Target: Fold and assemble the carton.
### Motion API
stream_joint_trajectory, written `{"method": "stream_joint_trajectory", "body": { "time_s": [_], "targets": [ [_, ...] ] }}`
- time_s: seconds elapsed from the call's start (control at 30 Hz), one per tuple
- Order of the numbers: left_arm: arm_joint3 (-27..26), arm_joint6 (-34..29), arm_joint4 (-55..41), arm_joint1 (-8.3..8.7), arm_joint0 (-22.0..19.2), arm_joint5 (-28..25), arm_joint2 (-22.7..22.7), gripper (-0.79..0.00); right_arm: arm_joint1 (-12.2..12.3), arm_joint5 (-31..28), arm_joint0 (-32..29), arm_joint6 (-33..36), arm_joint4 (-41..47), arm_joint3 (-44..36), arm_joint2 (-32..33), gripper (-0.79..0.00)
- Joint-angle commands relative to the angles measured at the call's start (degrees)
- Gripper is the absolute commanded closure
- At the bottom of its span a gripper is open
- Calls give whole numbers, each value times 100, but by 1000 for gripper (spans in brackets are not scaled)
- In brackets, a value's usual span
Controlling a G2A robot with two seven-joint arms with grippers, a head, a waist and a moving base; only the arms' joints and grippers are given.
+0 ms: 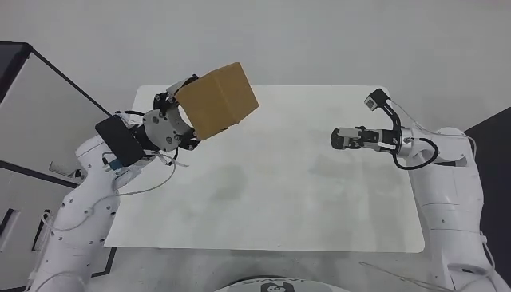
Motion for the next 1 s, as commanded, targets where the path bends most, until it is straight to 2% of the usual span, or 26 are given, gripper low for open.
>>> {"method": "stream_joint_trajectory", "body": {
  "time_s": [0.0, 0.13, 0.27, 0.57, 0.7, 0.97],
  "targets": [
    [-26, -457, -593, -19, 39, 26, 17, 0, 0, 0, 0, 0, 0, 0, 0, -785],
    [-78, -1582, -1606, -19, 89, -203, 0, 0, 0, 0, 0, 0, 0, 0, 0, -785],
    [-54, -2819, -2743, -11, 156, -109, -40, 0, 0, 0, 0, 0, 0, 0, 0, -785],
    [-81, -3051, -2996, -19, 196, -12, -8, 0, 0, 0, 0, 0, 0, 0, 0, -785],
    [-79, -3496, -4206, -29, 239, -112, 87, 0, 0, 0, 0, 0, 0, 0, 0, -785],
    [-173, -5357, -7154, 28, 207, 166, 154, 0, 0, 0, 0, 0, 0, 0, 0, -785]
  ]
}}
